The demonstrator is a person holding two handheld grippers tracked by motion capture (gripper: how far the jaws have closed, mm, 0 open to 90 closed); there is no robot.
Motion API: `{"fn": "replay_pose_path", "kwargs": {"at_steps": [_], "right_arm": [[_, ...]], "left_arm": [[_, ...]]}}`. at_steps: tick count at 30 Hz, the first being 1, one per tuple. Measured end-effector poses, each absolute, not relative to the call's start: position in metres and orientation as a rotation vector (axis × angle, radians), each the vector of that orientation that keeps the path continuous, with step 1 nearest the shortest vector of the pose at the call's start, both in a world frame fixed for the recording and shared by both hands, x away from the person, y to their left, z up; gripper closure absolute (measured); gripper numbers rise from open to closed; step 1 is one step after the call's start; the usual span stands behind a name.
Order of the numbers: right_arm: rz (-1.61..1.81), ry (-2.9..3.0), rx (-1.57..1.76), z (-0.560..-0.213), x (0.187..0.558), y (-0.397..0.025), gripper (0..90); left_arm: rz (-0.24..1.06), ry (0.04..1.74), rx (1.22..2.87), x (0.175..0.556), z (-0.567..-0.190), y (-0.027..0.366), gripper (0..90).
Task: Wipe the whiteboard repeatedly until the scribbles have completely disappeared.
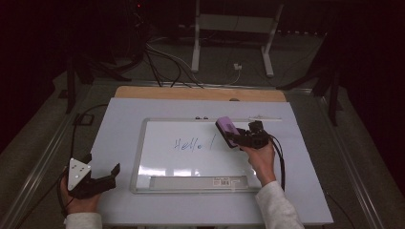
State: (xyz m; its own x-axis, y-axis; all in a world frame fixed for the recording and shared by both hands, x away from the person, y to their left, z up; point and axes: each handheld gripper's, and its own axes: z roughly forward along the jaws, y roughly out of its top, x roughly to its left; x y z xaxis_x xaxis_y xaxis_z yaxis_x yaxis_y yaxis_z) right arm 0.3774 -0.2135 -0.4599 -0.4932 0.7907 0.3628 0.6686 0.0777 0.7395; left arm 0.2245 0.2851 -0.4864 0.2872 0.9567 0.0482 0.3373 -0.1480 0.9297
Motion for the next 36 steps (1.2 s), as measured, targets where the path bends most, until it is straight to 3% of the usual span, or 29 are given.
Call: {"fn": "replay_pose_path", "kwargs": {"at_steps": [36], "right_arm": [[1.195,2.256,1.536,-0.497,0.400,-0.186,41.2]], "left_arm": [[0.873,1.191,1.671,0.225,-0.487,0.284,1.3]]}}
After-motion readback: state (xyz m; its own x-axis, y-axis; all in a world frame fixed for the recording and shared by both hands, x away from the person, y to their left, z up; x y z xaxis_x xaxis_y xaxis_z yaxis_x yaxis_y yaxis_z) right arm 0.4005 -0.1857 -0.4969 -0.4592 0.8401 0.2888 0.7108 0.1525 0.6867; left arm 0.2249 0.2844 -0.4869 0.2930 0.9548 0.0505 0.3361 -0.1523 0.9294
